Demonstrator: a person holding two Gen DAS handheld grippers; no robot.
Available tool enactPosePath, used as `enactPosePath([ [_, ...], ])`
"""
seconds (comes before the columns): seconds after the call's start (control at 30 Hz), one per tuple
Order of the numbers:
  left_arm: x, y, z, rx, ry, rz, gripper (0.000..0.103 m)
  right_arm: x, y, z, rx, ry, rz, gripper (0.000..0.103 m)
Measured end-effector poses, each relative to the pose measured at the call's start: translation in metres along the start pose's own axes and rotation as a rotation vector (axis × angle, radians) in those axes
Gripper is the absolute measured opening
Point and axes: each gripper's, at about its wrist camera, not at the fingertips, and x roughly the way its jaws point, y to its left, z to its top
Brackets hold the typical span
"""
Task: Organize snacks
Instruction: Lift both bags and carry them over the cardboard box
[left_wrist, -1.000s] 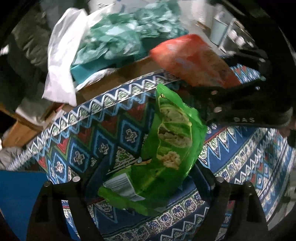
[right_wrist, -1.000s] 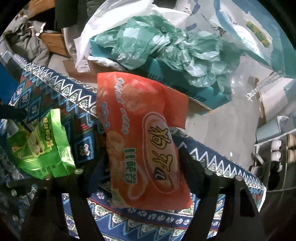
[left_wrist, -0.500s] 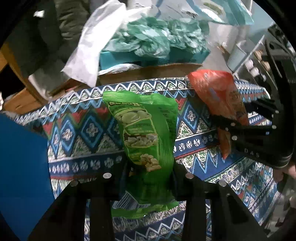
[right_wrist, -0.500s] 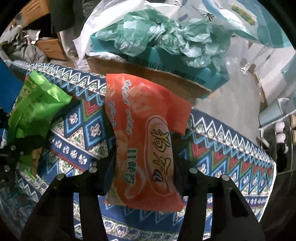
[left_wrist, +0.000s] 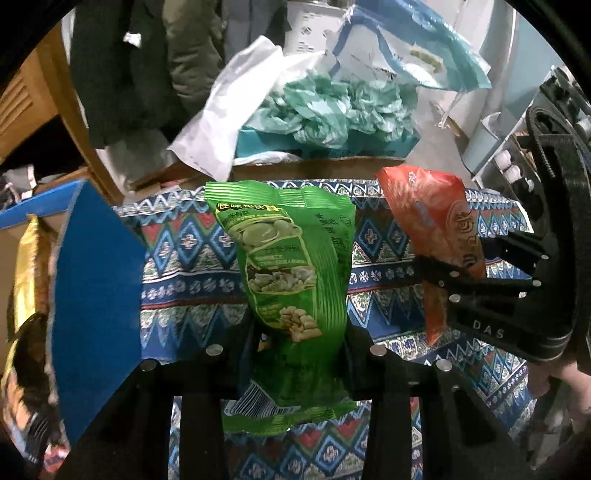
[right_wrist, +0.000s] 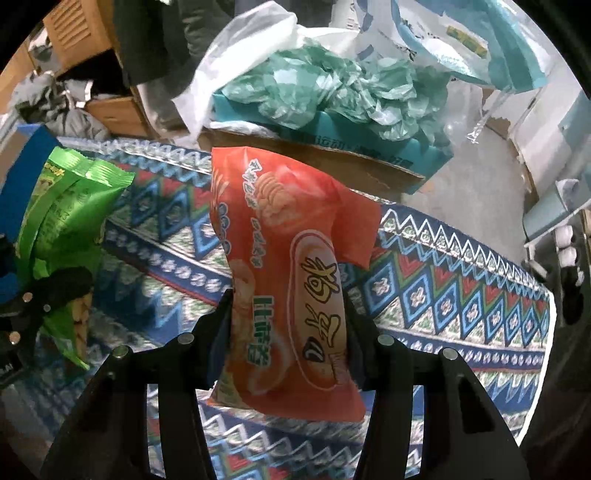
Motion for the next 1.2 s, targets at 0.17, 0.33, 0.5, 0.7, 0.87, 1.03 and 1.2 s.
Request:
enactPosePath([
  [0.17, -0.026, 0.003, -0.006, 0.006, -0.031, 0.017, 0.038, -0.021, 0.016, -0.001, 0.0, -0.026, 0.009, 0.051],
  [0.33, -0.05, 0.01, -0.009, -0.005, -0.058, 0.018, 0.038, -0.046, 0.031, -0.001, 0.012, -0.046, 0.028, 0.052],
  [0.5, -0.08, 0.019, -0.013, -0.007, -0.092, 0.024, 0.038, -0.069, 0.047, 0.002, 0.01, -0.074, 0.047, 0.052],
  [0.7, -0.113, 0.038, -0.018, -0.025, -0.124, 0.031, 0.038, -0.094, 0.072, 0.009, -0.008, -0.104, 0.078, 0.052],
  [0.87, -0.136, 0.066, -0.025, -0.072, -0.128, 0.035, 0.038, -0.111, 0.106, 0.02, -0.041, -0.134, 0.117, 0.052],
  [1.03, -0.155, 0.102, -0.034, -0.119, -0.138, 0.057, 0.038, -0.118, 0.143, 0.032, -0.092, -0.14, 0.157, 0.052],
  [1.2, -0.167, 0.143, -0.044, -0.178, -0.14, 0.091, 0.038, -0.12, 0.178, 0.048, -0.134, -0.136, 0.197, 0.052],
])
